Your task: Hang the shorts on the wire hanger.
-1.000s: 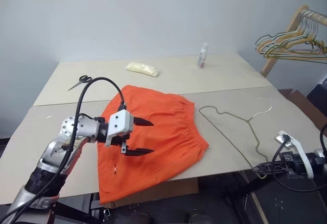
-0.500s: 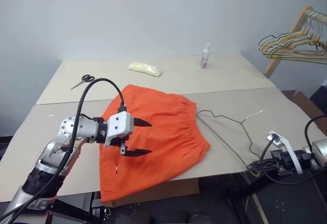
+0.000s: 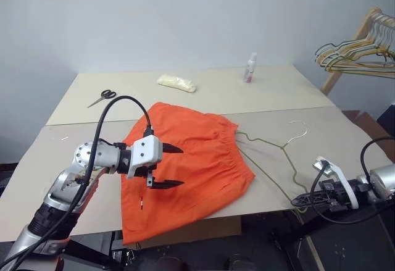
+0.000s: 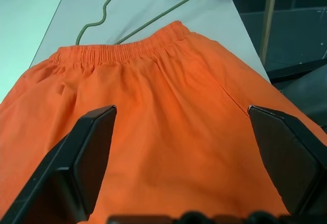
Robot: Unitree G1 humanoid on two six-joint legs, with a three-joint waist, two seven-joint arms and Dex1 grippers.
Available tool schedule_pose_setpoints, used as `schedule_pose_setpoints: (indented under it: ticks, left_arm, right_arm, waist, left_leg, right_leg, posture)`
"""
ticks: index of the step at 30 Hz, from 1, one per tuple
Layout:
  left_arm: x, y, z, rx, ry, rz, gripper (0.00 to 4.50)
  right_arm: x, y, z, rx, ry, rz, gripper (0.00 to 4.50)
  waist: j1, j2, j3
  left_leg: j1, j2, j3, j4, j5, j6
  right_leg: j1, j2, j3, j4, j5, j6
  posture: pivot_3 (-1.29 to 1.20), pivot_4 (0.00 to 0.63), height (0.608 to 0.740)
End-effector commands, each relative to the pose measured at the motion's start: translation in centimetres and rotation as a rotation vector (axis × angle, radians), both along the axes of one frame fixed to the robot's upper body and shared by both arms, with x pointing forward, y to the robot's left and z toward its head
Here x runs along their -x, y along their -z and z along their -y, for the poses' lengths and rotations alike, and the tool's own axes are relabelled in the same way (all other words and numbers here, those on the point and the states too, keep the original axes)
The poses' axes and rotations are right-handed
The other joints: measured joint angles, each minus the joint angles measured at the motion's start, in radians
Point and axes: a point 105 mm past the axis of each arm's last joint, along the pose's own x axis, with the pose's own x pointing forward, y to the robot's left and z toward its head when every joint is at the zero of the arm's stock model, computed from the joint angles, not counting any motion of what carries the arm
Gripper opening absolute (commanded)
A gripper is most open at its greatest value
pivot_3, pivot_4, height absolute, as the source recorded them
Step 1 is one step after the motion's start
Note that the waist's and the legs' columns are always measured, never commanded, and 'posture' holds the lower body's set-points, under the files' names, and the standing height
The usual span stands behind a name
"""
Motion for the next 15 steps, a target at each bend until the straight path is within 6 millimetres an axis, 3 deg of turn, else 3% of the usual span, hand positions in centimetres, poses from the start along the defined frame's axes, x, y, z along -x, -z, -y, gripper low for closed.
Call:
schedule_pose_setpoints:
  ticks: [1,8,15]
  left_arm:
    - [0.1,-0.3,0.4,-0.009,0.019,0.04,4.47]
    - [0.3,-0.4,0.7,-0.001,0.02,0.042,4.47]
    - [0.4,0.0,0.6,-0.006,-0.001,0.043,4.47]
  right_arm:
    - [-0.9,-1.1,-0.7,-0.039,-0.036,0.016,0.0]
    - [-3.7,-0.6,-1.3,-0.023,0.022,0.019,0.0]
    - [-4.9,-0.5,-1.7,0.004,0.015,0.026,0.0]
  waist:
    - [0.0,0.0,0.0]
    - [0.001,0.0,0.0]
    - [0.008,0.0,0.0]
  left_leg:
    - [0.0,0.0,0.0,0.0,0.0,0.0]
    - [0.0,0.0,0.0,0.0,0.001,-0.001]
    - [-0.001,-0.001,-0.001,0.0,0.002,-0.004]
  right_leg:
    - [0.0,0.0,0.0,0.0,0.0,0.0]
    - [-0.001,0.0,0.0,0.0,0.0,0.0]
    - [-0.001,0.0,-0.001,0.0,0.0,0.0]
  posture:
    - [0.15,0.0,0.74]
    - [0.18,0.0,0.74]
    - [0.2,0.0,0.74]
